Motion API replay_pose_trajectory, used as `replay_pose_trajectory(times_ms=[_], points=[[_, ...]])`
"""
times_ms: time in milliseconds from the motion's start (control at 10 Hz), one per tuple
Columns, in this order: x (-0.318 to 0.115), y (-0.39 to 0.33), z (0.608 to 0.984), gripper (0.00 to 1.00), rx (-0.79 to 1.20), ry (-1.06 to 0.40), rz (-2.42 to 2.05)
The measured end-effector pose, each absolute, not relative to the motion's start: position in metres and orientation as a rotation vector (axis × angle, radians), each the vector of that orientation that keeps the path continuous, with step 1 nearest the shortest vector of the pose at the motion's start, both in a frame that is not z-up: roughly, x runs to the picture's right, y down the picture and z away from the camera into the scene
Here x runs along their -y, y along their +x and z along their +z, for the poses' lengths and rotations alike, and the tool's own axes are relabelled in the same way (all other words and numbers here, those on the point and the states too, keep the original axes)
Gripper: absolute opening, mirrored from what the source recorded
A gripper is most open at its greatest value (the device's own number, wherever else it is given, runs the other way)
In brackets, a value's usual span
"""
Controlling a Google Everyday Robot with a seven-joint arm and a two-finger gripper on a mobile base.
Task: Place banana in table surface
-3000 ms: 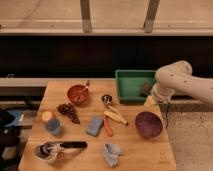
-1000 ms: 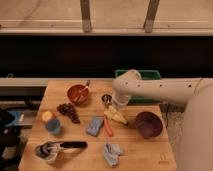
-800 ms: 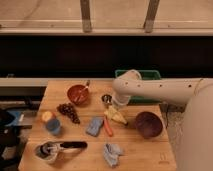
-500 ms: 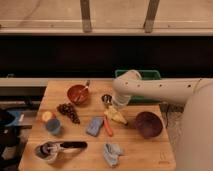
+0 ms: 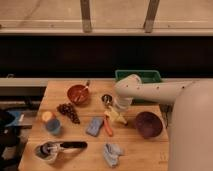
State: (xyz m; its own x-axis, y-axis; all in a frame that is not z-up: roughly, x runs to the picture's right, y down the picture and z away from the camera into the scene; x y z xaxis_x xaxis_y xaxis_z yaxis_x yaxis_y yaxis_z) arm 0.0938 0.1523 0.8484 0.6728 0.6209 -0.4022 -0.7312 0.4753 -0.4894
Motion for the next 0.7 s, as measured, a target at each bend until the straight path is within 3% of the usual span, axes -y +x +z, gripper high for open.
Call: replay_pose_trajectory(times_ms=[200,700], points=[[-0.161,0.098,0.857,0.68,-0.195,-0.699,0.849],[-0.170,0.101,0.864,0.17,-0.201,-0.699,0.862]])
